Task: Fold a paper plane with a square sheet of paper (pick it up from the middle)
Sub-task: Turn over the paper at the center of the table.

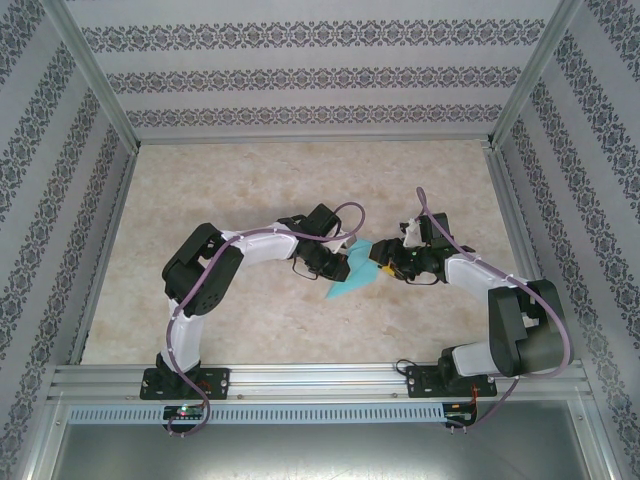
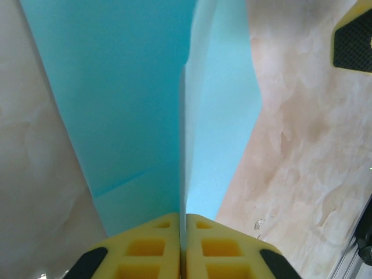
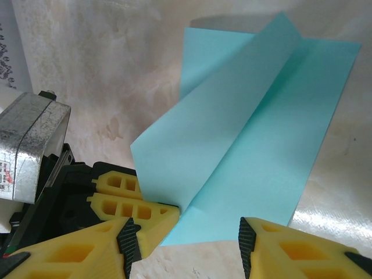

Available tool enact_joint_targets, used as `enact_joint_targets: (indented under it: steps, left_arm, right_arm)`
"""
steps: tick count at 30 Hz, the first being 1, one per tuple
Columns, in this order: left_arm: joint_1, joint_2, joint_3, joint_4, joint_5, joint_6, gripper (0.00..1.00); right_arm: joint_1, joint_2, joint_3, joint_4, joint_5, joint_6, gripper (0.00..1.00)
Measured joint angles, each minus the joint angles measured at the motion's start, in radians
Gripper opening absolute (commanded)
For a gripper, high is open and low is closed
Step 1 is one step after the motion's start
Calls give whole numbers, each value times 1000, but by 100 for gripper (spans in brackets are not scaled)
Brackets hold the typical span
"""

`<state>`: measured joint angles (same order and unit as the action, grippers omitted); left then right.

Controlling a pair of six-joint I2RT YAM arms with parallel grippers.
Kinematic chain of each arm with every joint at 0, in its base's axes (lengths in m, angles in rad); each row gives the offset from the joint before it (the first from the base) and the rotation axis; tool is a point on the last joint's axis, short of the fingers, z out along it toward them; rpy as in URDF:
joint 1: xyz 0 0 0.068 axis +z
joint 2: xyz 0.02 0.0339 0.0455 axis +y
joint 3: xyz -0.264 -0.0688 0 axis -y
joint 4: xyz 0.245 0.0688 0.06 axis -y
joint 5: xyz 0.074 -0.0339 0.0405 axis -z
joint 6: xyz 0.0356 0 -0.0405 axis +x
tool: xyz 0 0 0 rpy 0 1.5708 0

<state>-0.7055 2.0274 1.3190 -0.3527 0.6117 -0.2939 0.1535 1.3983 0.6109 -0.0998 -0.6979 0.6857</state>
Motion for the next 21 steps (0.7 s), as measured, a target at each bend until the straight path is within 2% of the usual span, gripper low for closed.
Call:
enact_joint_targets:
  steps: [9, 21]
  left_arm:
    - [29, -29, 1, 0, 90, -6, 7]
    - [73, -140, 3, 31, 231, -47, 7]
  right_arm:
    - [0, -29, -30, 67, -40, 55, 61]
    - [2, -30, -47, 324, -126, 237, 65]
